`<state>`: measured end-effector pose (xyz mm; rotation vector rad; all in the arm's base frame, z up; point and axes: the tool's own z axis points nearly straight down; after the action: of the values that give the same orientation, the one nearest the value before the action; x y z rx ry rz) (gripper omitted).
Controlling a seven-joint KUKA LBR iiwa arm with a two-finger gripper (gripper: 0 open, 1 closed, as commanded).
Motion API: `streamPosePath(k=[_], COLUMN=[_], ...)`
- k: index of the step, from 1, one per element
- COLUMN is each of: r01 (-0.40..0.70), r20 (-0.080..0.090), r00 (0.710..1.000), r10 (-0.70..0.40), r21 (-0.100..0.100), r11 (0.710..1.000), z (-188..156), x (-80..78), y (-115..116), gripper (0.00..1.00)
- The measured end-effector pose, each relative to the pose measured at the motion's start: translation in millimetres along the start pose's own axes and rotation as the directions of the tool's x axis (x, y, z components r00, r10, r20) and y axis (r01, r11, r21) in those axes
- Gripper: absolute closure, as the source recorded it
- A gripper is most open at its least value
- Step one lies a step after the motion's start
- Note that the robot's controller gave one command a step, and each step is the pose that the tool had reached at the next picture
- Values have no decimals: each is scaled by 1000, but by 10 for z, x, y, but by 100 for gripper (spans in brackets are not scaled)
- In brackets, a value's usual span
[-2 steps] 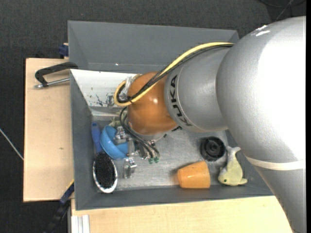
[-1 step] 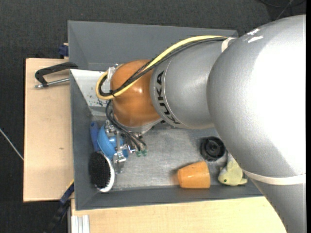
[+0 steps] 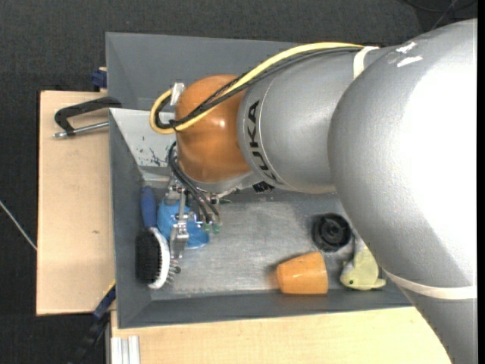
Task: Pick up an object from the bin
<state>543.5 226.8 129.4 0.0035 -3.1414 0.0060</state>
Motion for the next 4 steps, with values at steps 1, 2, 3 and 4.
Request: streamPosePath(k=[1, 2, 3, 4], r01=[-158, -259, -259, -257], r20=[-18, -33, -33, -12], r00=[987, 965, 965, 966], r10=[159, 260, 260, 257], r21=[19, 31, 31, 2], r11=[987, 965, 965, 966], z=[418, 488, 489, -37], x=[-85, -122, -123, -100], y=[-71, -67, -66, -62], gripper=[0, 0, 100, 100])
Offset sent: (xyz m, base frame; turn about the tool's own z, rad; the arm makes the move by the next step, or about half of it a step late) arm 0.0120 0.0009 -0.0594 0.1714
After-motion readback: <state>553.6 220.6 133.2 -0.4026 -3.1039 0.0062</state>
